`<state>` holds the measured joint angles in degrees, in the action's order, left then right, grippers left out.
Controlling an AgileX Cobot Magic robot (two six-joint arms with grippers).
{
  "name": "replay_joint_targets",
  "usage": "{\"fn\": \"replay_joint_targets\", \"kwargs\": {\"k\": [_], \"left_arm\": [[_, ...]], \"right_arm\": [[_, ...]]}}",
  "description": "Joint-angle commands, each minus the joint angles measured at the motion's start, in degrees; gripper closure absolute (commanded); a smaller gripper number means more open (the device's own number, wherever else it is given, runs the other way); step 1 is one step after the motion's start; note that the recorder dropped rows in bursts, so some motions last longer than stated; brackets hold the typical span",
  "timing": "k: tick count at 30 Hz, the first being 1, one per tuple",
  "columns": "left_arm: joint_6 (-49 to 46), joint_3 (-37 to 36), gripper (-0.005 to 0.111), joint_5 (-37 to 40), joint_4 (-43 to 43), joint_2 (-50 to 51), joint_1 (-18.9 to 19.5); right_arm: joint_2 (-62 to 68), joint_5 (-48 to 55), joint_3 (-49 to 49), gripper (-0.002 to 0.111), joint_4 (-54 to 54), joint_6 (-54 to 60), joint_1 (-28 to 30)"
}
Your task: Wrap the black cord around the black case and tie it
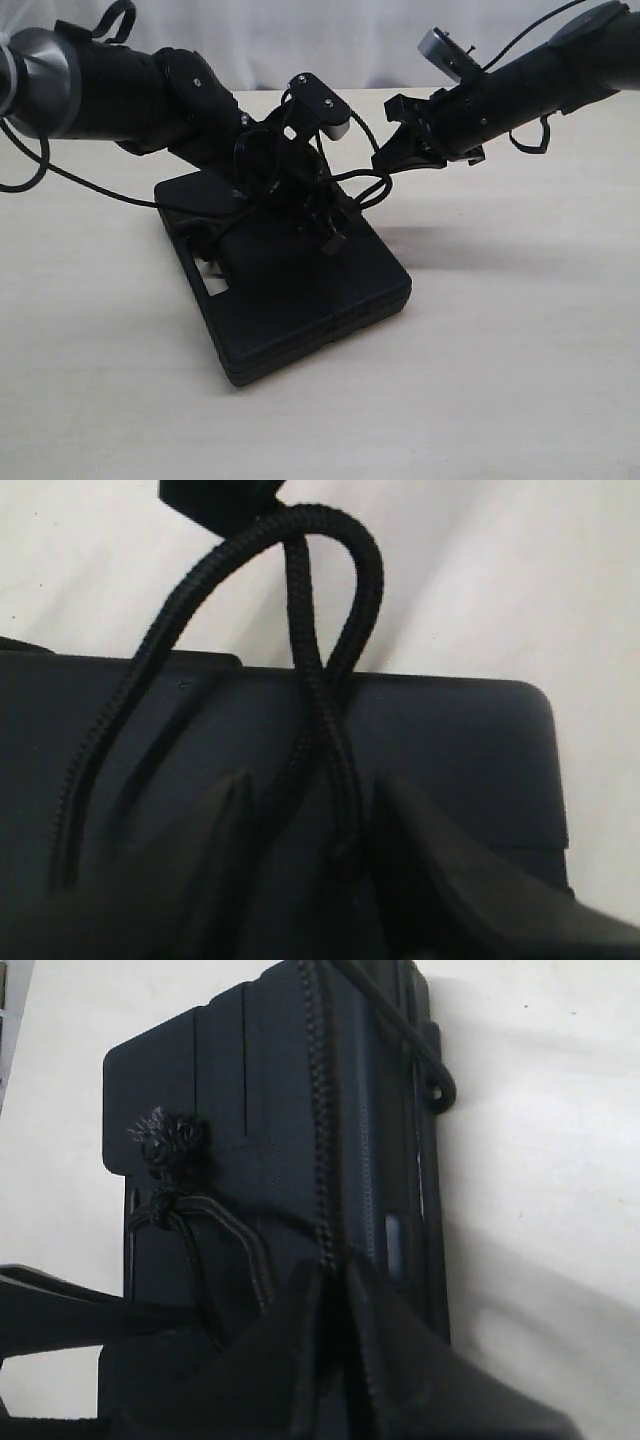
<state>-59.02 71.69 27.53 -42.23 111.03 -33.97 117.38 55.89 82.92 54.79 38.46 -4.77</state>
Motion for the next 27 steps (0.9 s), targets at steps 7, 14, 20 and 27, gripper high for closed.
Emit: {"fn": "replay_joint_targets", "kwargs": {"k": [7,14,20,27], "left_arm": [[1.3,0.4,0.091,0.4,1.6,-0.7,-0.1],[1.0,0.4,0.107,-1.7,1.6,-0.8,-0.1],[1.0,0.4,0.107,-1.9,3.2,-1.3,-0.1],[0.8,0.4,0.107,3.5,6.1,-1.3,-0.1]], "right_arm": [[-0.2,-0.1,0.4,0.104,-0.3,0.7,-0.1],[-0.2,-0.2,0.4,0.104,-0.3,2.0,-0.1],[-0.2,-0.8,0.4,0.091,1.5,3.3,-0.1],[-0.2,0.2,0.4,0.074,2.8,3.3,-0.1]]}}
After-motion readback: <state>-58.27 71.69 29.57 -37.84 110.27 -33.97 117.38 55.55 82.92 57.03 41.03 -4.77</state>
